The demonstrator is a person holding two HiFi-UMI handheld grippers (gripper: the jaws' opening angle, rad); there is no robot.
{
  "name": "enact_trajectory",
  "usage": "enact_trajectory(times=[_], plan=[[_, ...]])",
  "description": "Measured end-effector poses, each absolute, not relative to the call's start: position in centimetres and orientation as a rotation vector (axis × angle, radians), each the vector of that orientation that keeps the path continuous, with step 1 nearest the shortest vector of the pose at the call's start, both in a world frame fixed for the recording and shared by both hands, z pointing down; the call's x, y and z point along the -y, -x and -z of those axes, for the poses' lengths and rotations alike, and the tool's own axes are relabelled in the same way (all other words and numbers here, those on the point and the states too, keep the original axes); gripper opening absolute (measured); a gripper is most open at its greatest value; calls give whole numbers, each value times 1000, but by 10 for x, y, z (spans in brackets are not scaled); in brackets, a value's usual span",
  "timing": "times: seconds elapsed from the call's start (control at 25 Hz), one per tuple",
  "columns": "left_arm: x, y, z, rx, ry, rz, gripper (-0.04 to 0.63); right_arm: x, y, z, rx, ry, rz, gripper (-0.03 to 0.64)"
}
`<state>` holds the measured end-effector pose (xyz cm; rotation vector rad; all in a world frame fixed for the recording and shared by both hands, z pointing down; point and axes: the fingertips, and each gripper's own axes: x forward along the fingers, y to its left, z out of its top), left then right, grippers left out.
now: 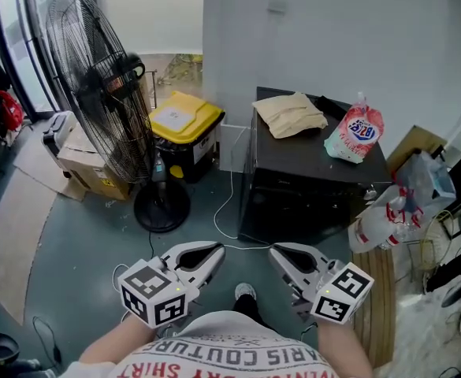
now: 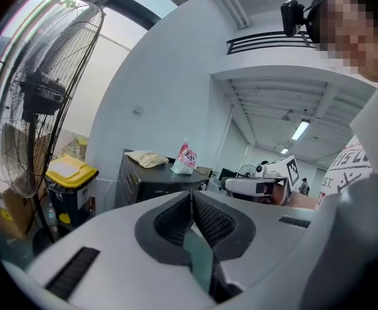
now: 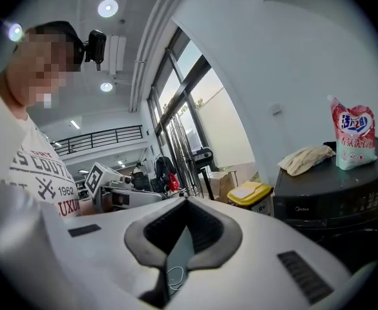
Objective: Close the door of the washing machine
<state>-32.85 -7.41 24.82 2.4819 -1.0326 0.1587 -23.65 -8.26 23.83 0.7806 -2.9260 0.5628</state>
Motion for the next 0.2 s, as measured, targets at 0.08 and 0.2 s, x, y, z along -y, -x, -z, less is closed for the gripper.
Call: enact_trajectory(times=[0.08, 0.2], plan=[[76, 329, -247, 1032, -2478, -162, 35, 84, 238, -237, 2928, -776, -567, 21], [80, 331, -245, 1032, -2474, -162, 35, 89, 242, -235, 2938, -771, -578, 21]])
